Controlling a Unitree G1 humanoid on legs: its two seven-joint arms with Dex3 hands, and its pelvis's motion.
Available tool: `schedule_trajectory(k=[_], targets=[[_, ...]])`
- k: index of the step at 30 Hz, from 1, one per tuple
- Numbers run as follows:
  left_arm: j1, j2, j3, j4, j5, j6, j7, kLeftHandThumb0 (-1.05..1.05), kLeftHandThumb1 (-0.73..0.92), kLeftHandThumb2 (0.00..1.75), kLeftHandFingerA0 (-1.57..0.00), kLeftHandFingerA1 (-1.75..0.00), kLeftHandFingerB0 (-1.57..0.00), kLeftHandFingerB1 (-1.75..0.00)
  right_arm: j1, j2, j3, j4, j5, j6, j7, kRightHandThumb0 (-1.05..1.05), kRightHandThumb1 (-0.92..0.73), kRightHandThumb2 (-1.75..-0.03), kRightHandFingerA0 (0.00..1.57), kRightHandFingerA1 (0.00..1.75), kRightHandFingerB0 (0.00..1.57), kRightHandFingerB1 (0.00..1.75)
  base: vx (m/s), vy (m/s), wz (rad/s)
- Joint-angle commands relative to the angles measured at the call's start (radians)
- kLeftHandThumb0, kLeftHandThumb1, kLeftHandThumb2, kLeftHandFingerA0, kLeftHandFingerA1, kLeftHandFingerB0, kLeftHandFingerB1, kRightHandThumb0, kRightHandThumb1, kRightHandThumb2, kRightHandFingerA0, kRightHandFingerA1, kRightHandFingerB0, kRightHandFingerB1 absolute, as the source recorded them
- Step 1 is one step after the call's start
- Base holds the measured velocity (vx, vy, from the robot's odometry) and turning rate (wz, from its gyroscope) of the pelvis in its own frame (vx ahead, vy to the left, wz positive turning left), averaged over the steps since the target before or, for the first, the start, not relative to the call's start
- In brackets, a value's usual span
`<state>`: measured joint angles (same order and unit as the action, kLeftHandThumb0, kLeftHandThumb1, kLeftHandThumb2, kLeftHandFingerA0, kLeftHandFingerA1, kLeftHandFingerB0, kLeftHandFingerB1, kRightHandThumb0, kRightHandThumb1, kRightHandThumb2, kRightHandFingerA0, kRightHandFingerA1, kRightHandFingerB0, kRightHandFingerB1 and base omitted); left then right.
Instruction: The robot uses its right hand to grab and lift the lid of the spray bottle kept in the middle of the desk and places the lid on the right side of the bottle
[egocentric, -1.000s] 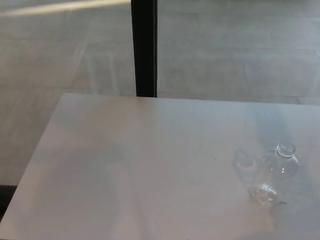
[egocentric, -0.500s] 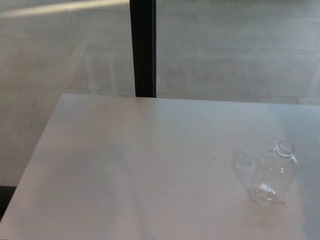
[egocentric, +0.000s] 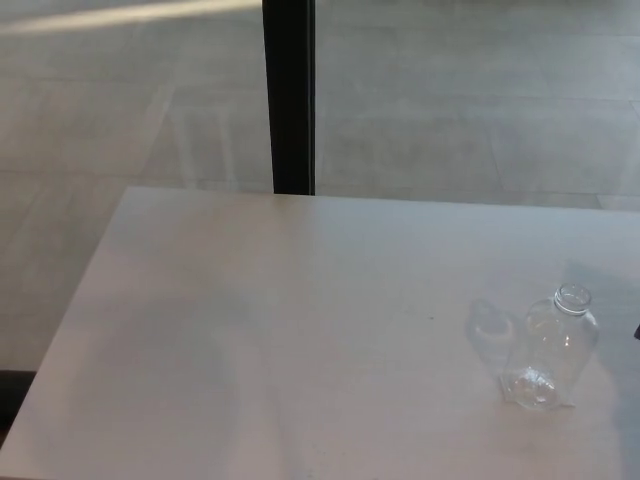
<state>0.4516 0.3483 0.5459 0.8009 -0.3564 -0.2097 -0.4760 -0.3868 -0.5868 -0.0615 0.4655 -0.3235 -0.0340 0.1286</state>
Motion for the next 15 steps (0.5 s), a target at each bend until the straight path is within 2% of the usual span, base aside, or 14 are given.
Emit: schedule_trajectory(k=[1,2,4,6,8,9,10,11,12,13,14,15], targets=[[-0.027,0.024,0.003,0.078,0.008,-0.031,0.002,-0.74,0.79,0.64,-0.55,-0.44,-0.40,-0.37,-0.020,-0.028,0.032,0.075,-0.025,0.028,-0.004,-0.36,-0.77,-0.62,0.68,0.98,0.50,0.41,0.00,0.000,0.00],[-0.025,0.022,0.003,0.072,0.004,-0.034,-0.004,-0.72,0.79,0.64,-0.55,-0.47,-0.41,-0.38,-0.023,-0.045,0.052,0.096,-0.050,0.033,-0.004,-0.43,-0.73,-0.63,0.61,0.75,0.39,0.37,0.00,0.000,0.00],[-0.027,0.018,0.006,0.070,-0.003,-0.028,-0.006,-0.73,0.78,0.63,-0.56,-0.47,-0.43,-0.38,-0.031,-0.061,0.073,0.123,-0.065,0.033,-0.007,-0.44,-0.73,-0.62,0.56,0.72,0.39,0.36,0.00,0.000,0.00],[-0.028,0.020,0.004,0.076,0.001,-0.033,-0.005,-0.74,0.79,0.64,-0.55,-0.46,-0.41,-0.37,-0.035,-0.083,0.106,0.137,-0.098,0.040,-0.006,-0.54,-0.73,-0.62,0.24,0.62,0.32,0.35,0.00,0.000,0.00],[-0.028,0.024,-0.001,0.077,0.008,-0.039,-0.003,-0.74,0.79,0.64,-0.55,-0.46,-0.41,-0.37,-0.038,-0.092,0.126,0.143,-0.108,0.051,-0.016,-0.54,-0.73,-0.62,0.24,0.62,0.32,0.35,0.00,0.000,0.00],[-0.028,0.023,0.000,0.077,0.007,-0.039,0.000,-0.75,0.78,0.64,-0.56,-0.45,-0.42,-0.37,-0.036,-0.106,0.140,0.134,-0.117,0.057,0.006,-0.67,-0.56,-0.90,0.03,0.50,0.17,0.46,0.00,0.000,0.00],[-0.027,0.023,-0.001,0.075,0.006,-0.039,-0.002,-0.74,0.79,0.64,-0.55,-0.45,-0.42,-0.37,-0.034,-0.117,0.152,0.123,-0.125,0.063,0.013,-0.73,-0.57,-0.92,0.04,0.32,0.14,0.44,0.00,0.000,0.00],[-0.023,0.019,-0.002,0.062,0.006,-0.030,0.006,-0.74,0.79,0.64,-0.55,-0.45,-0.42,-0.37,-0.033,-0.124,0.164,0.112,-0.133,0.077,0.020,-0.75,-0.59,-0.95,0.00,0.24,0.12,0.41,0.00,0.000,0.00],[-0.012,0.015,-0.003,0.036,0.003,-0.021,0.003,-0.74,0.79,0.64,-0.54,-0.47,-0.41,-0.37,-0.031,-0.128,0.169,0.100,-0.134,0.086,0.024,-0.75,-0.76,-0.63,0.00,0.06,0.14,0.29,0.00,0.000,0.00],[-0.005,0.012,-0.004,0.017,0.001,-0.013,0.004,-0.73,0.80,0.64,-0.55,-0.48,-0.42,-0.37,-0.029,-0.132,0.175,0.088,-0.137,0.092,0.030,-0.78,-0.76,-0.63,0.00,0.00,0.10,0.28,0.00,0.000,0.00],[0.000,0.011,-0.007,0.008,0.004,-0.012,0.006,-0.73,0.80,0.64,-0.55,-0.48,-0.42,-0.38,-0.026,-0.136,0.177,0.073,-0.136,0.104,0.039,-1.01,-0.70,-0.98,0.00,0.11,0.03,0.18,0.00,0.000,0.00],[-0.008,0.014,-0.006,0.010,0.002,-0.007,0.008,-0.76,0.65,1.02,-0.51,-0.60,-0.38,-0.52,-0.013,-0.145,0.173,0.046,-0.133,0.114,0.052,-0.99,-0.69,-1.03,0.00,0.18,0.00,0.15,0.00,0.000,0.00]])
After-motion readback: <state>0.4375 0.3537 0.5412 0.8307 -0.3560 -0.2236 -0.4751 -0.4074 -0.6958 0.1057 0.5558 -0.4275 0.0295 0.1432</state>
